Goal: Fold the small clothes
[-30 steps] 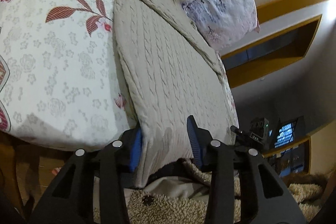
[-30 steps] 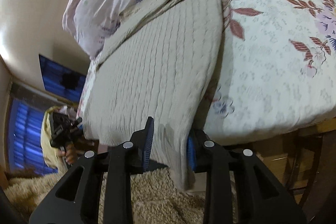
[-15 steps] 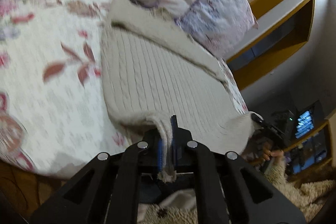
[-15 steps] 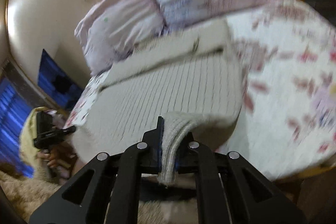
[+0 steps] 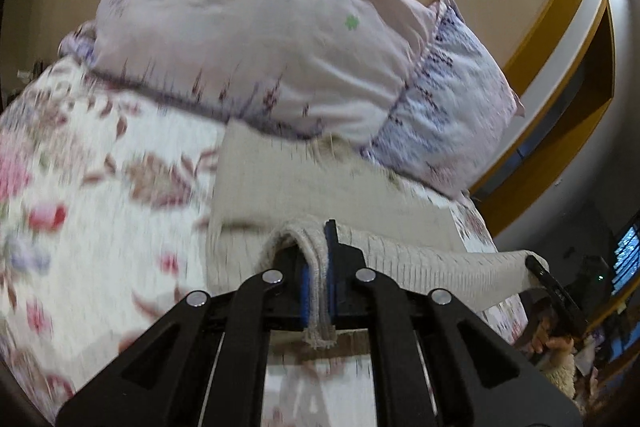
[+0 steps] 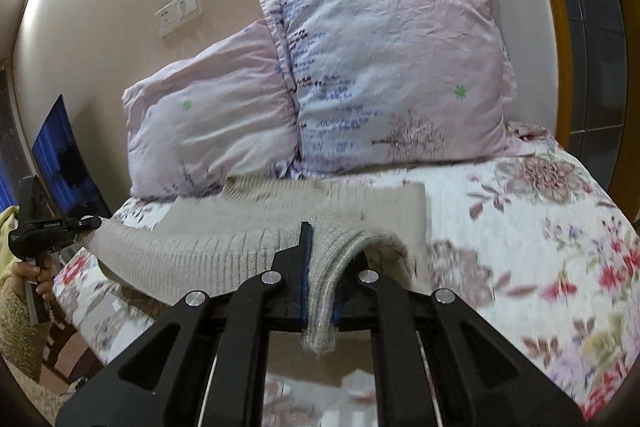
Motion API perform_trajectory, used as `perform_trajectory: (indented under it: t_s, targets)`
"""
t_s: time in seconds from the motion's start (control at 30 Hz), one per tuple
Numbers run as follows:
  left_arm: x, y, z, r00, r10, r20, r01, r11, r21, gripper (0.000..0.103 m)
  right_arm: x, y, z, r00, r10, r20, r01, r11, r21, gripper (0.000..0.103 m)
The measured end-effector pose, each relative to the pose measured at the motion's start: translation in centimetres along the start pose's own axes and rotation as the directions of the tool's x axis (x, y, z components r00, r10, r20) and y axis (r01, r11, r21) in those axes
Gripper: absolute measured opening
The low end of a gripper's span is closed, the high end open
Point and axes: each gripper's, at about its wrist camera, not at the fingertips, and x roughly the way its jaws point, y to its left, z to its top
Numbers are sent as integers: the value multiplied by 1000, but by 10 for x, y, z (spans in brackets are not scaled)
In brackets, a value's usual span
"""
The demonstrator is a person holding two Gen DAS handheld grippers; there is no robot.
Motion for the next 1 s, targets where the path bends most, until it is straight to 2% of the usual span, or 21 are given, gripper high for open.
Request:
perform_trajectory:
  t_s: [0.23,0.33,0.47,0.6,0.67,0.83,0.87,0.9,0.93,1.0]
  targets:
    - [47,-9,56,998,39,47,-40,999,33,6,48,-21,29,1000,-8,11,7,999,48,8]
    - [73,-3,69,997,59,43,-60,998,12,6,76,-36,36,1000,11,-3,-10,994,107,8]
    - [114,22,70,997,71,-25,-72,995,-74,6,124,-61,28,996,11,-94,6,982,189,8]
    - [146,43,59,992,84,-96,-96,987,-128,6,161,-86,10,979,28,-204,32,959,282,8]
    - [153,49,57,992,65,-113,-82,984,-160,6,168,-94,4,972,48,-228,29,947,321,8]
    - [161,68,59,991,-42,-128,5,959,-283,7,176,-109,3,964,121,-236,-9,904,427,9]
    - [163,70,60,990,-55,-127,14,953,-303,8,179,-112,6,962,137,-234,-16,889,458,11]
    - [165,72,61,990,-67,-127,23,946,-323,16,182,-117,7,959,163,-231,-28,867,497,22]
    - [168,74,61,988,-89,-125,41,937,-347,23,185,-121,8,957,187,-223,-42,848,529,41]
    - [170,73,64,988,-108,-111,60,928,-368,47,189,-128,12,958,216,-187,-67,806,588,56]
